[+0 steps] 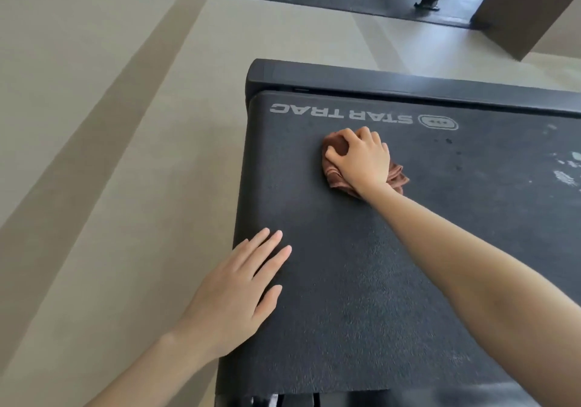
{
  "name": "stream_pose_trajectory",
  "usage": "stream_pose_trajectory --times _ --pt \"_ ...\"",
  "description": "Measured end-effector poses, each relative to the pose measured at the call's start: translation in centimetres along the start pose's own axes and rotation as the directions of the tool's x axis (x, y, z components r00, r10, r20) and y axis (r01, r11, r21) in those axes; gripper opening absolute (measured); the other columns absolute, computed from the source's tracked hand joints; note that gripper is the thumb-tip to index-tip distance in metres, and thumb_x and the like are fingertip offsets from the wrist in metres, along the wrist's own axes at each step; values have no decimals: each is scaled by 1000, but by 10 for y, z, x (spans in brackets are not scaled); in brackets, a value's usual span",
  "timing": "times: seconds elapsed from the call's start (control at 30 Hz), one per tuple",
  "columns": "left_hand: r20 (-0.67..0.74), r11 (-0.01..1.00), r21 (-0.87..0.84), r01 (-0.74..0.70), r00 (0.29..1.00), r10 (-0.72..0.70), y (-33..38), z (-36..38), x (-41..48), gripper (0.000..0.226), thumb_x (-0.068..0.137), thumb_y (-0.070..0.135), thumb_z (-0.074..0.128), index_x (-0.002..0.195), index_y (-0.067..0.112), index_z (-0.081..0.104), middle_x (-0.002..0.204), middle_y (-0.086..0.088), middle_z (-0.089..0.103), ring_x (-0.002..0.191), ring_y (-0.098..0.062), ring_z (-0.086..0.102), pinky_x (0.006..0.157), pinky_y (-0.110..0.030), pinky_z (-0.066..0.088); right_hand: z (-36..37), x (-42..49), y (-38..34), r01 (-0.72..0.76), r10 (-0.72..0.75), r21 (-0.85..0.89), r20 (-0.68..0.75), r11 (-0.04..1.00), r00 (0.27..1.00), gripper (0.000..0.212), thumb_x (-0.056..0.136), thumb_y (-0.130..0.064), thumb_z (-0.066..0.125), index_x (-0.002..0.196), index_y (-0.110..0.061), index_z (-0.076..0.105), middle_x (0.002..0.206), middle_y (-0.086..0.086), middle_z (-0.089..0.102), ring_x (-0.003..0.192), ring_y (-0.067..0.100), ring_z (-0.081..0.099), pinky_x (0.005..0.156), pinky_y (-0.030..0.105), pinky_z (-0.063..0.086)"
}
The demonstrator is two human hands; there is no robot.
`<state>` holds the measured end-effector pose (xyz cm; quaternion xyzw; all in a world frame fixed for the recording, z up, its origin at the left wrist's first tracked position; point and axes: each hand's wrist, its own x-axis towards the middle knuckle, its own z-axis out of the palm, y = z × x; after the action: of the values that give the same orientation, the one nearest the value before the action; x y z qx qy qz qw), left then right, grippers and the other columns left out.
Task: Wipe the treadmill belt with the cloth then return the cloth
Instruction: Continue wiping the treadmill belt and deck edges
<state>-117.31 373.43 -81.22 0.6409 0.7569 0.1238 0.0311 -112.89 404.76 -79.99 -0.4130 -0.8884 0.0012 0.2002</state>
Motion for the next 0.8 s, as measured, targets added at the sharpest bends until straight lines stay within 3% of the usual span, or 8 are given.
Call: stream_pose_trajectory --times 0.13,0.33,0.43,0.5,0.6,0.8 --pt "46 999 19 -29 999 28 -5 -8 7 52 93 41 32 142 23 38 151 6 30 140 -12 22 112 -31 28 -2 4 1 26 -27 22 2 999 1000 40 85 -49 50 113 -22 60 109 12 58 104 33 49 85 40 36" --pt "87 993 81 -89 993 82 -13 -15 23 50 94 38 33 142 26 36 151 5 28 142 -16 20 112 -36 18 -35 -86 31 316 -307 112 -92 942 947 33 82 -48 52 102 -25 64 89 2 55 84 25 52 70 36 41" --pt "112 990 101 -95 990 83 -28 -22 45 52 95 38 30 145 25 28 153 5 24 143 -15 17 114 -37 16 -44 -107 55 354 -342 133 -102 926 934 31 82 -48 52 100 -26 65 88 -1 55 81 23 52 67 35 43" --pt "95 994 88 -66 994 57 -40 -27 70 54 95 40 25 147 25 23 154 5 21 143 -13 13 116 -37 15 -44 -91 64 293 -285 127 -76 948 955 31 81 -47 54 99 -26 67 86 0 57 81 26 53 68 35 45" --pt "64 992 106 -67 996 61 -57 -30 115 58 93 44 21 146 22 25 154 3 23 143 -14 14 117 -37 14 -35 -44 74 92 -89 68 -54 993 995 32 80 -44 61 104 -22 67 91 8 59 88 34 54 74 40 44" --pt "25 993 82 -87 996 85 -100 -21 205 58 96 47 28 147 20 23 155 0 20 143 -15 11 118 -35 5 -7 40 91 -159 155 -53 -82 986 985 45 84 -49 55 116 -18 61 112 18 59 103 40 51 86 43 41"
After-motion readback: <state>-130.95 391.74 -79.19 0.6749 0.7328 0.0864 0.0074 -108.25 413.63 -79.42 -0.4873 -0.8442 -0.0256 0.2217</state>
